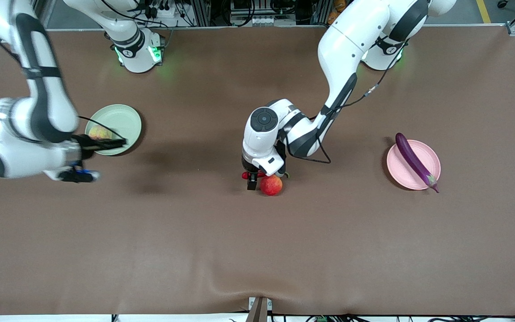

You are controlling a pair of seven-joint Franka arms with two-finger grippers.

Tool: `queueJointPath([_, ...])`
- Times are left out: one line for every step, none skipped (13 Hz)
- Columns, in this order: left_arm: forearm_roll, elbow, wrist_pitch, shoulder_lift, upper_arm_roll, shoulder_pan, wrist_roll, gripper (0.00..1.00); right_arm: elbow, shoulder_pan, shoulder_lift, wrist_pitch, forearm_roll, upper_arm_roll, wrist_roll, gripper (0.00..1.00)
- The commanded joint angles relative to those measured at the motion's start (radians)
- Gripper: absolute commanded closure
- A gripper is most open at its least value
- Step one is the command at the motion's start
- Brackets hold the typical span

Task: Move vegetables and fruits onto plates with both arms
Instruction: 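Grasp the red chili pepper with the left gripper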

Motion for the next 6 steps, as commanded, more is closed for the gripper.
queueJointPath([-0.011,0.031,0.018,0.041,0.031,-0.038,-0.04,0.0,0.037,0.095,0.042,0.005,0.022,-0.01,0.165,0.0])
queueJointPath([-0.011,0.031,0.018,0.05,0.045,-0.055,-0.052,0.0,0.038,0.092,0.042,0.005,0.024,-0.009,0.178,0.0])
queueJointPath([-0.011,0.031,0.018,0.057,0.057,-0.066,-0.071,0.0,0.038,0.102,0.042,0.004,0.025,-0.007,0.183,0.0])
queueJointPath([-0.011,0.031,0.018,0.064,0.062,-0.073,-0.077,0.0,0.038,0.118,0.042,0.002,0.033,-0.006,0.208,0.0])
queueJointPath([-0.009,0.031,0.018,0.07,0.062,-0.076,-0.077,0.0,0.038,0.141,0.042,0.004,0.079,-0.007,0.265,0.0])
queueJointPath([-0.009,0.031,0.018,0.073,0.062,-0.077,-0.077,0.0,0.038,0.154,0.042,0.007,0.099,-0.007,0.3,0.0])
